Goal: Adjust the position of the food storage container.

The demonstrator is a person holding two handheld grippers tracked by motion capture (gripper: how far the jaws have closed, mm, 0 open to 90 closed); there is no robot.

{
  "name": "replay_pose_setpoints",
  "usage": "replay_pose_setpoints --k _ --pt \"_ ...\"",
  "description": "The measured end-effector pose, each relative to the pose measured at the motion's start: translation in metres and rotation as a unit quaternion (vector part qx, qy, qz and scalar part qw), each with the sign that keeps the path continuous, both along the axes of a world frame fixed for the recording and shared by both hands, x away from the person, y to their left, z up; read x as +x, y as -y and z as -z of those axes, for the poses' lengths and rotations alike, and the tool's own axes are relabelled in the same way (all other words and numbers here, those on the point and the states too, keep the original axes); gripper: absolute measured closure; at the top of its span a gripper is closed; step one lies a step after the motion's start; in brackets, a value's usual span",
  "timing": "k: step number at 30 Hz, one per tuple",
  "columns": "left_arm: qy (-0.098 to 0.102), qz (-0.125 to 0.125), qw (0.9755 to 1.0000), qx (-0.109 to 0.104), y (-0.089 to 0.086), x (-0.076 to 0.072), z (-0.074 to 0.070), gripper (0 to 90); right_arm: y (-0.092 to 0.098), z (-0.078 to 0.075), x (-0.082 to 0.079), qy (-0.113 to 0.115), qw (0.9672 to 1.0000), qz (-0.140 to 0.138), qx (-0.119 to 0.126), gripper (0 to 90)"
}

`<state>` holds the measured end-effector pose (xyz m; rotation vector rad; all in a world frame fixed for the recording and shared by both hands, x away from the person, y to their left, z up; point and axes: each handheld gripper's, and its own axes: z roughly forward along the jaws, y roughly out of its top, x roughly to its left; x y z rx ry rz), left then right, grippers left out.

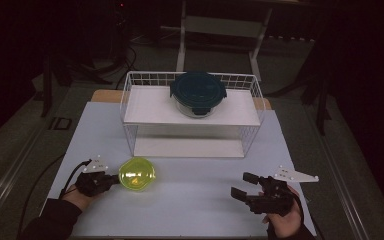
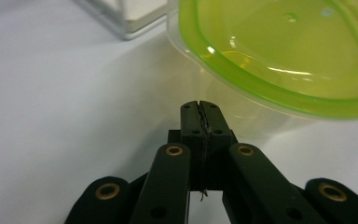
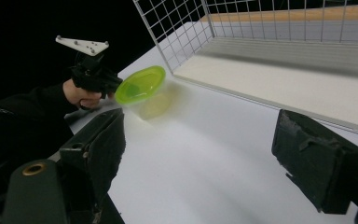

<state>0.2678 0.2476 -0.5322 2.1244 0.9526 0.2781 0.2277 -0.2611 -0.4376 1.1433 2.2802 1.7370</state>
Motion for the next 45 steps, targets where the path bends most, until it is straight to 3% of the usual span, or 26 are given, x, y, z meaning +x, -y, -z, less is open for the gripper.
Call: replay_pose_setpoints --k 11,14,19,25,29,38,42,45 --pt "-0.012 0.050 0.9987 0.001 0.031 -0.006 0.003 88.8 0.000 0.000 0.000 -0.001 1.0000 -0.001 0.002 16.9" --pt "-0.017 0.058 0.9980 0.015 0.037 -0.006 0.005 88.8 0.000 0.000 0.000 -0.002 1.0000 -0.001 0.001 16.9" --pt "-0.020 0.042 0.9986 0.024 0.035 0.003 0.005 88.8 0.001 0.000 0.000 -0.001 1.0000 0.000 0.002 16.9" --pt "-0.014 0.017 0.9997 0.011 0.028 0.016 0.001 88.8 0.001 0.000 0.000 -0.002 1.0000 0.000 0.005 16.9" --pt "-0.018 0.014 0.9997 0.004 0.029 0.022 0.002 88.8 0.001 0.000 0.000 -0.002 1.0000 -0.002 0.004 16.9" --pt "-0.023 0.049 0.9985 0.010 0.046 0.012 0.001 88.8 0.001 0.000 0.000 -0.003 1.0000 0.000 0.005 16.9" --pt "-0.021 0.072 0.9972 0.001 0.056 0.007 -0.001 88.8 0.001 0.000 0.000 -0.002 1.0000 -0.001 0.004 16.9" --pt "-0.017 0.079 0.9966 0.017 0.065 0.006 -0.003 88.8 0.001 0.000 0.000 -0.004 1.0000 0.000 0.005 16.9"
